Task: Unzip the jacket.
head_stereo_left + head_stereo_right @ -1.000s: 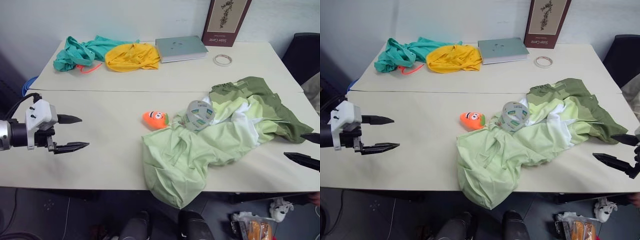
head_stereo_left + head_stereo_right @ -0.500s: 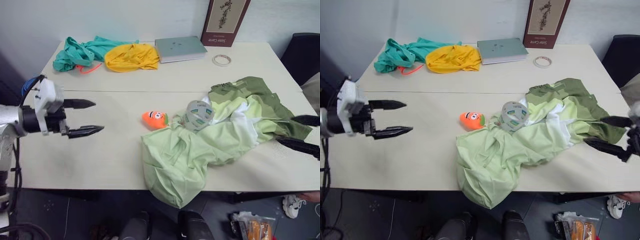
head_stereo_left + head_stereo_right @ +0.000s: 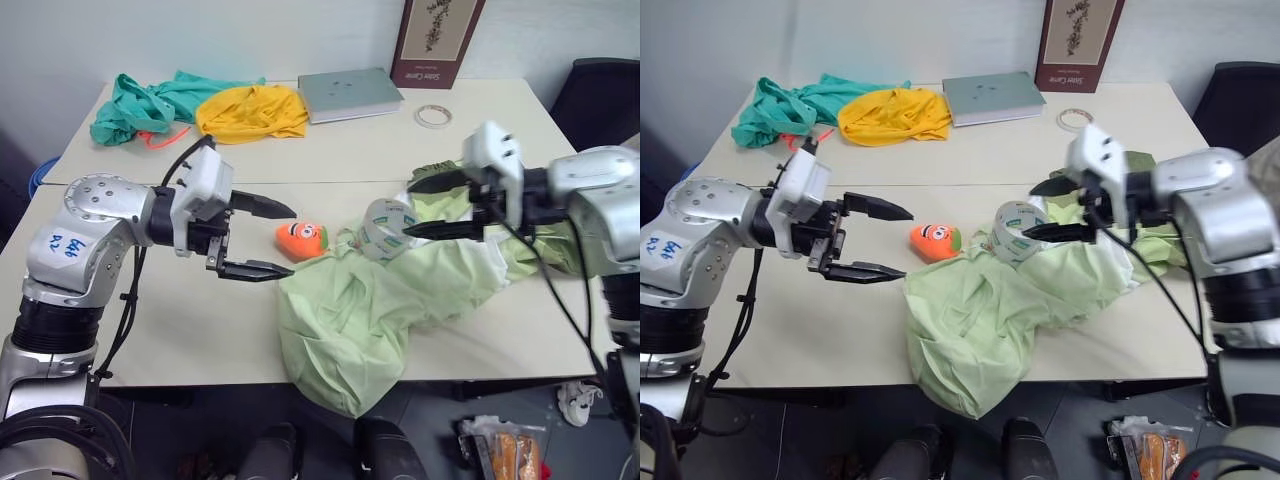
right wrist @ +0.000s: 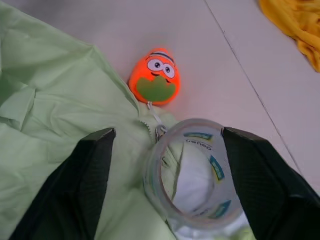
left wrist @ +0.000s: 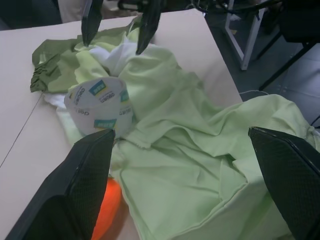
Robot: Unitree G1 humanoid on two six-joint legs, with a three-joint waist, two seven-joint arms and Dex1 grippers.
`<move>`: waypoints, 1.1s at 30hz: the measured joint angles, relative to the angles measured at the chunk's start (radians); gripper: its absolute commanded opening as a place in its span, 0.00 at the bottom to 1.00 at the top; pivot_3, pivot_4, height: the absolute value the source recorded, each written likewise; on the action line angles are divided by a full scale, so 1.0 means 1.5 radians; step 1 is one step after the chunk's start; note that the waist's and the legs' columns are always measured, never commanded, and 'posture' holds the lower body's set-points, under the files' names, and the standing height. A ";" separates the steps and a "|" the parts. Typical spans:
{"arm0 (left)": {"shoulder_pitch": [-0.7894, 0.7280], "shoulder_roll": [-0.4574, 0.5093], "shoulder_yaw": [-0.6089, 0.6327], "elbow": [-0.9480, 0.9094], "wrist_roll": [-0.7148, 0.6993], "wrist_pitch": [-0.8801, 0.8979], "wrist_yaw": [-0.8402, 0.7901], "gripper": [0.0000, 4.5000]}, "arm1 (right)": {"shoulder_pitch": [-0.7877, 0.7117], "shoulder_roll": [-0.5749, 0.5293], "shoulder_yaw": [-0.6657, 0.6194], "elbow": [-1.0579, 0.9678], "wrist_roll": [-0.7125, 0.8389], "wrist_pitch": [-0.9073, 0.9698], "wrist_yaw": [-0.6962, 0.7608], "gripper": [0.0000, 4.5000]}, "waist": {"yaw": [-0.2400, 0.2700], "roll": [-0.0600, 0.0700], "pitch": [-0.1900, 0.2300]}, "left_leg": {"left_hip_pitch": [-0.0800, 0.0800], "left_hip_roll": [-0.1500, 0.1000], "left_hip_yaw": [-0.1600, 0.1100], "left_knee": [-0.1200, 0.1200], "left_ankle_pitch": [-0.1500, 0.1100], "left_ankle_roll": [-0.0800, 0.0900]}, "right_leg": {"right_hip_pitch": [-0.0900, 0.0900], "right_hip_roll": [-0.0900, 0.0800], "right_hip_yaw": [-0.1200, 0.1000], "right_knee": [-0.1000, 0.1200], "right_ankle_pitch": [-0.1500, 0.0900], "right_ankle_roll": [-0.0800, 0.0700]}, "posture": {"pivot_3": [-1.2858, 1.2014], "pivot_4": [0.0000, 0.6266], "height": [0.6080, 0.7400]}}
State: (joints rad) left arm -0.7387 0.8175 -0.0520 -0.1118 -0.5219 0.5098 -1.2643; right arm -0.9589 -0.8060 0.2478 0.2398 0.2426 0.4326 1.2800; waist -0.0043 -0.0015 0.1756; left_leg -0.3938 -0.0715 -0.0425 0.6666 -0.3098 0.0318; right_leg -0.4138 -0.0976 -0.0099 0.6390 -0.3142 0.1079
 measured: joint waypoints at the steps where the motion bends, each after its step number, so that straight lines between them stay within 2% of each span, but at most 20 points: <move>1: 0.001 0.000 -0.002 0.003 0.007 -0.005 -0.001 1.00 | -0.007 0.014 0.018 0.030 -0.024 -0.013 -0.004 0.57 | 0.001 0.000 0.000 | -0.001 0.000 0.000 0.001 0.000 0.000 | 0.000 0.000 0.000 0.000 0.000 0.000 | 0.52 0.24 1.00; 5: 0.003 -0.008 -0.006 0.008 0.030 -0.026 -0.002 1.00 | -0.030 0.072 0.062 0.125 -0.067 -0.054 0.024 0.57 | 0.000 0.000 0.000 | -0.004 -0.001 -0.002 0.005 0.000 0.001 | -0.002 -0.001 -0.001 0.002 0.000 0.000 | 0.52 0.24 1.00; 13: 0.002 -0.026 -0.010 0.030 0.054 -0.044 0.009 1.00 | -0.072 0.106 0.064 0.205 -0.108 -0.082 0.047 0.57 | 0.000 0.000 0.000 | -0.006 -0.001 -0.003 0.008 0.000 0.000 | -0.003 -0.001 -0.002 0.004 0.000 0.000 | 0.52 0.24 1.00; 19: 0.002 -0.037 -0.016 0.031 0.065 -0.050 0.014 1.00 | -0.110 0.114 0.017 0.200 -0.088 -0.037 0.050 0.57 | 0.000 0.000 0.000 | -0.008 -0.001 -0.003 0.008 0.000 0.000 | -0.006 -0.001 -0.002 0.006 0.000 0.000 | 0.52 0.24 1.00; 24: 0.001 -0.041 -0.018 0.033 0.068 -0.057 0.013 1.00 | -0.045 0.097 0.019 0.118 -0.085 -0.006 0.070 0.57 | 0.002 0.000 0.000 | -0.008 -0.001 -0.003 0.009 0.000 0.000 | -0.006 -0.001 -0.002 0.006 0.000 0.000 | 0.52 0.24 1.00; 30: -0.023 -0.060 -0.030 0.046 0.071 -0.065 0.011 1.00 | -0.013 0.117 0.031 0.145 -0.116 -0.015 0.030 0.57 | 0.000 0.000 0.000 | -0.009 -0.001 -0.002 0.009 0.000 0.000 | -0.007 -0.001 -0.002 0.009 0.000 0.000 | 0.52 0.24 1.00; 33: -0.026 -0.062 -0.031 0.053 0.072 -0.068 0.008 1.00 | -0.012 0.134 0.029 0.179 -0.121 -0.020 0.004 0.45 | -0.002 0.000 0.000 | -0.009 -0.001 -0.001 0.009 0.000 0.000 | -0.008 -0.001 -0.002 0.010 0.000 0.000 | 0.52 0.24 1.00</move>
State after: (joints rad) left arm -0.7780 0.7249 -0.0983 -0.0326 -0.4141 0.4082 -1.2517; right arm -0.9775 -0.6046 0.2910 0.5077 0.0607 0.4030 1.2867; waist -0.0069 -0.0015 0.1756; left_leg -0.4067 -0.0736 -0.0447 0.6800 -0.3101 0.0317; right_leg -0.4263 -0.0989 -0.0126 0.6533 -0.3142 0.1079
